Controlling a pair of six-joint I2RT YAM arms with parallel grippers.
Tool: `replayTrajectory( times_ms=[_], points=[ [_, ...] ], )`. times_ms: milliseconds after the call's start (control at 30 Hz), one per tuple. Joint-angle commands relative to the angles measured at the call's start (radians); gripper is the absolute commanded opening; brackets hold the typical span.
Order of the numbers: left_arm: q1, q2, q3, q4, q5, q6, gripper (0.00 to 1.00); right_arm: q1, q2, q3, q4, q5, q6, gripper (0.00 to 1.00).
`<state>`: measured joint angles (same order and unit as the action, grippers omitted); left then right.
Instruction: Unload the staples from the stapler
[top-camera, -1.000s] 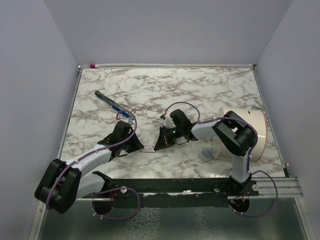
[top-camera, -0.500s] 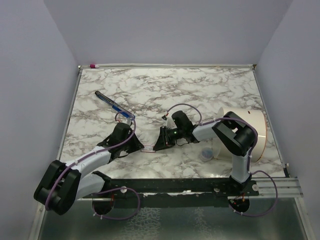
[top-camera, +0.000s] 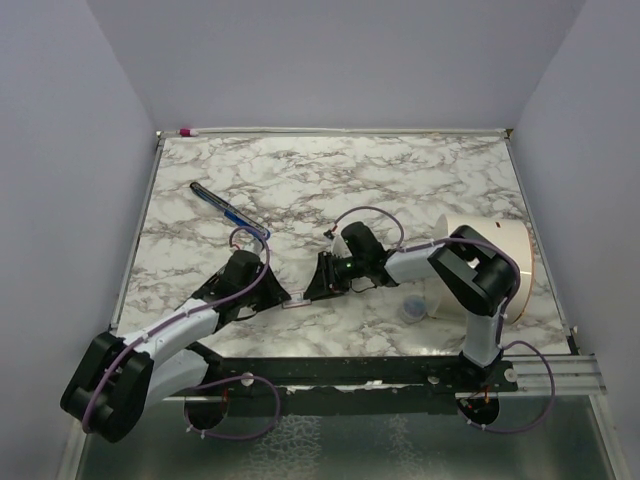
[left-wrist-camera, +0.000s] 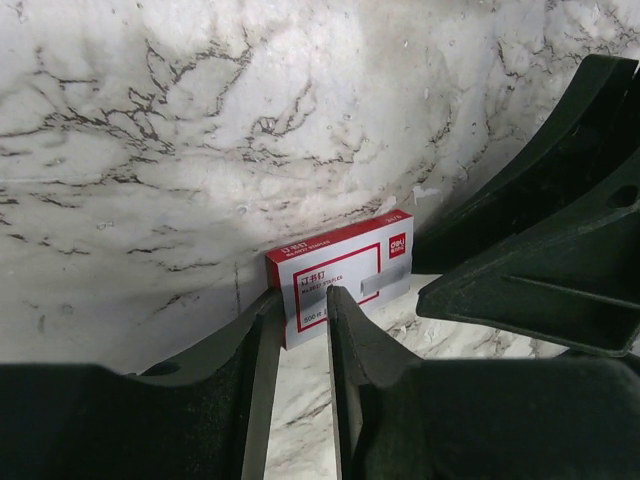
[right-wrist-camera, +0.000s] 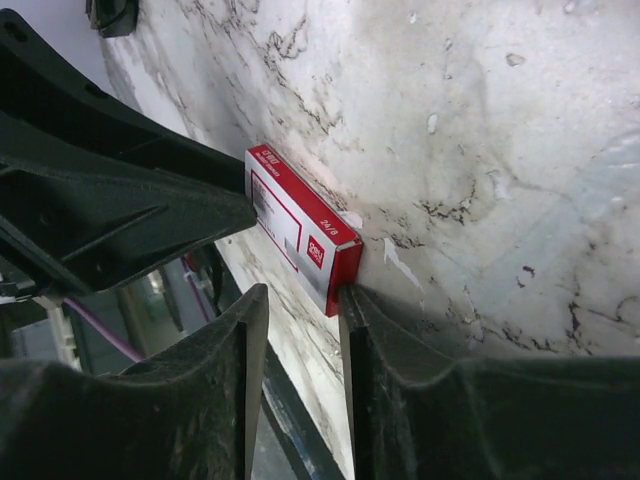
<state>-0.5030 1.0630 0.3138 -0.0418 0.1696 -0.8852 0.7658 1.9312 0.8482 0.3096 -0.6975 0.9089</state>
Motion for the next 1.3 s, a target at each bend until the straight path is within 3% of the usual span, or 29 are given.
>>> replayTrajectory(
  times_ms=[0,267,800,967,1100,1133,1267],
  points=[
    [-0.014,-0.054,-0.007,-0.056,0.004,-0.008,0.29,0.016,-0.069,-0.003,-0.079,0.100,-0.088,0.37],
    [-0.013,-0.079,-0.011,-0.088,-0.005,0.000,0.30,0.018,-0.090,-0.047,-0.096,0.083,-0.142,0.39],
    [-0.021,-0.007,-0.024,0.027,0.078,-0.017,0.23,0.064,0.000,0.030,0.010,0.035,-0.080,0.34],
    [-0.020,-0.030,-0.015,-0.015,0.051,-0.006,0.24,0.061,-0.042,0.040,-0.082,0.096,-0.122,0.35],
    [-0.014,-0.081,0.001,-0.097,-0.019,0.006,0.37,0.028,-0.125,0.021,-0.180,0.157,-0.190,0.38],
    [-0.012,-0.095,0.006,-0.117,-0.038,0.010,0.45,0.017,-0.149,0.019,-0.208,0.169,-0.215,0.40],
    [-0.006,-0.170,0.041,-0.228,-0.146,0.008,0.56,-0.020,-0.241,0.040,-0.364,0.275,-0.358,0.52]
  ],
)
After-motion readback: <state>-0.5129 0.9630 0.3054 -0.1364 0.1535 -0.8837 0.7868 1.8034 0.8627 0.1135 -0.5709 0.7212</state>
